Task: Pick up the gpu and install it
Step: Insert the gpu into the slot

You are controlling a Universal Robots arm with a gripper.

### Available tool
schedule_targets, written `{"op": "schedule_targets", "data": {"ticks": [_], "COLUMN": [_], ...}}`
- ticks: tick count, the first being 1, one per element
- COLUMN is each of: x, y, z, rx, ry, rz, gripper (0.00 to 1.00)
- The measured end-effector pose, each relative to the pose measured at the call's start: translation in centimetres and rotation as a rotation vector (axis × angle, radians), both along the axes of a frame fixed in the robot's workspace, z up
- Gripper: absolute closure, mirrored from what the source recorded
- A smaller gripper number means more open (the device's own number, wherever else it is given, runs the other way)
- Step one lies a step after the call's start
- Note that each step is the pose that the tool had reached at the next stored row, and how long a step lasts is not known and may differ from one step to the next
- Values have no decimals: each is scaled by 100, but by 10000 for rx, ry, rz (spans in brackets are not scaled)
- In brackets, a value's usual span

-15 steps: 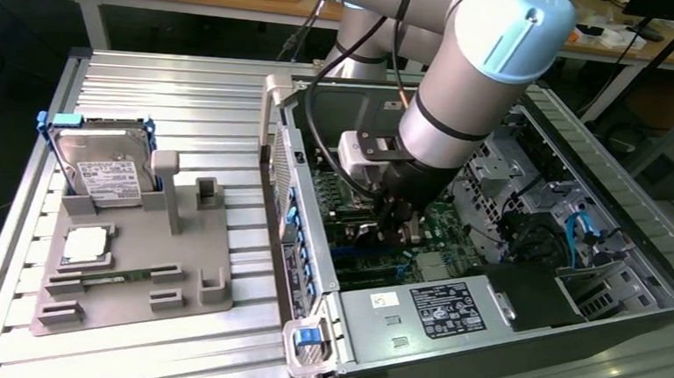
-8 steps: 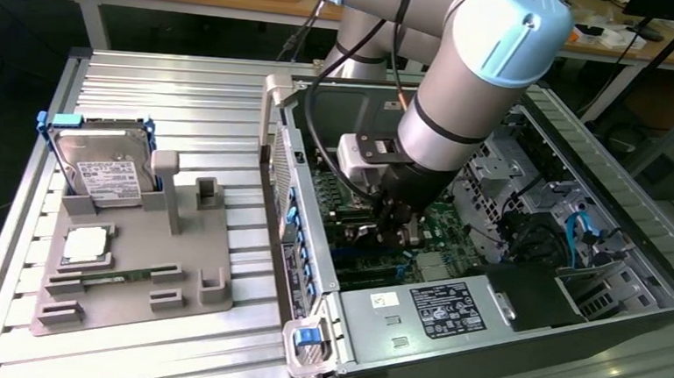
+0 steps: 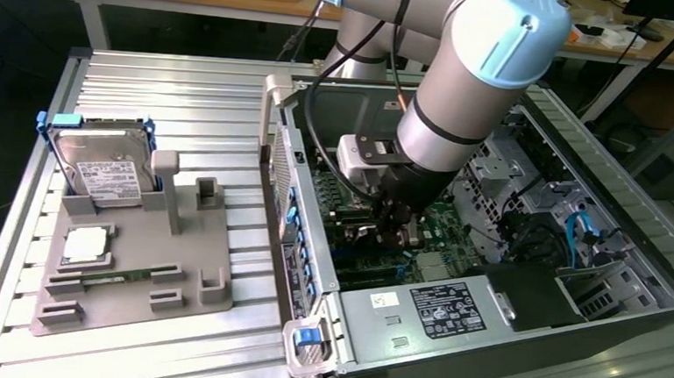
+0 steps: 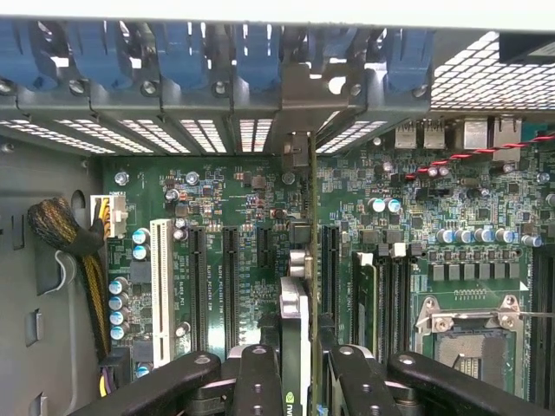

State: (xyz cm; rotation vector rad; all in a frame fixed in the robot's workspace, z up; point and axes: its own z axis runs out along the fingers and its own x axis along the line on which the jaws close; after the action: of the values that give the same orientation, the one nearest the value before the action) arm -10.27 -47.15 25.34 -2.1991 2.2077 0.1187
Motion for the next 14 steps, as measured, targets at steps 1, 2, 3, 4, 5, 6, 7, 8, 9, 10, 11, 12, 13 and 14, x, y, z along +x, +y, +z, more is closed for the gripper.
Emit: {"op": "schedule_targets", "data": {"ticks": [1,2,3,4,5,6,7,8,9,10,11,12,13,14], "x": [0,0,0,0,0,0,-1,-1,-1,-1,0,0,0,0], "y": [0,0,-1,-1,-1,0,0,0,0,0,0,0,0,0], "z": [-5,-11,-21,-33,-43,-48,-49,-49,-50,-49,-49,-49,-49,-46], "rx": [0,1,-3,-4,-4,3,5,3,4,3,3,2,3,2], "ry": [0,0,1,2,2,1,1,0,-1,-1,-1,-1,-1,-1], "rz": [-1,0,0,0,0,0,-1,-1,-1,-2,-1,-1,-1,-1], "gripper": [73,73,73,73,73,73,73,73,73,73,73,73,73,73]}}
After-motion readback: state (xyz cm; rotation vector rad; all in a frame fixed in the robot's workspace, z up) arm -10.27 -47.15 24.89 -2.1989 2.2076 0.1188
